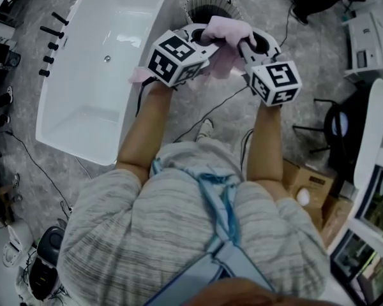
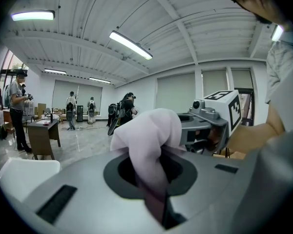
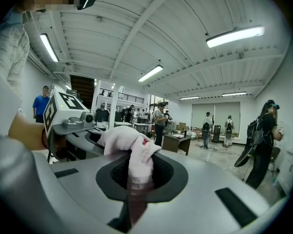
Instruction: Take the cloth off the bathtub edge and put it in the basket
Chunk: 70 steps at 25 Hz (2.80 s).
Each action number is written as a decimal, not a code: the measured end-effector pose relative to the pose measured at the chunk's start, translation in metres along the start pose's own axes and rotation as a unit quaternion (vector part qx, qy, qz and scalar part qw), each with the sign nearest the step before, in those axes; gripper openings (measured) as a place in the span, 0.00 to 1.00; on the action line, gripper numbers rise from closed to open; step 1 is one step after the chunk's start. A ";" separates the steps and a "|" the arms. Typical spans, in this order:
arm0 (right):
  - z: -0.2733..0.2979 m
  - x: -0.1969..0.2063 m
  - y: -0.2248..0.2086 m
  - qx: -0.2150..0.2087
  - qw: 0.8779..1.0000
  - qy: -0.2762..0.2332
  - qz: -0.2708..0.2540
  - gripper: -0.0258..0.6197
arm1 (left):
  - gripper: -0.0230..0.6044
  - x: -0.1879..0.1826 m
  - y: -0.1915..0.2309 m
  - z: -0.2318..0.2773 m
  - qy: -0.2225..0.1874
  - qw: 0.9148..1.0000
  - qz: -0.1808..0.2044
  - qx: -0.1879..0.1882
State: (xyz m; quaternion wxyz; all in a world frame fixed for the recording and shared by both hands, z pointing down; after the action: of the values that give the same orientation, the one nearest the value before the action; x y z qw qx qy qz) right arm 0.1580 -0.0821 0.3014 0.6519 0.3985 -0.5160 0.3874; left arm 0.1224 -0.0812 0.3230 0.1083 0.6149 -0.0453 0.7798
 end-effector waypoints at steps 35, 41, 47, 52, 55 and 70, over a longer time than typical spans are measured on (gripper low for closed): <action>0.095 -0.009 -0.160 0.008 1.000 -0.010 -0.020 0.08 | 0.10 -0.056 0.120 0.136 -0.043 0.999 0.006 0.023; 0.160 -0.013 -0.187 0.020 1.000 -0.004 -0.018 0.08 | 0.10 -0.058 0.189 0.151 -0.029 0.999 0.004 0.041; 0.210 -0.021 -0.209 0.032 0.999 -0.009 -0.014 0.08 | 0.10 -0.069 0.244 0.163 -0.031 0.999 0.007 0.044; 0.242 -0.031 -0.226 0.047 0.999 -0.018 -0.010 0.08 | 0.10 -0.080 0.280 0.171 -0.032 0.998 0.016 0.055; 0.259 -0.036 -0.235 0.055 0.998 -0.025 -0.008 0.08 | 0.10 -0.083 0.299 0.176 -0.032 0.997 0.022 0.062; 0.297 -0.062 -0.288 0.075 0.996 -0.052 -0.017 0.08 | 0.10 -0.125 0.351 0.210 -0.054 0.995 0.042 0.067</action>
State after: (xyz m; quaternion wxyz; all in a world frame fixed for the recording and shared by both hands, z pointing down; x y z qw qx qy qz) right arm 0.3032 -0.4714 0.2509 0.5985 0.4747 -0.5118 0.3931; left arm 0.2700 -0.4798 0.2743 0.0314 0.6596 -0.0248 0.7506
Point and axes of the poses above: the fingertips, and each gripper's own axes: z forward along the fingers, y to its left, x out of its underside, the point moved 1 cm from there along -z, backward along the fingers, and after that the axes turned 3 degrees about -y, right-handed, at the moved point
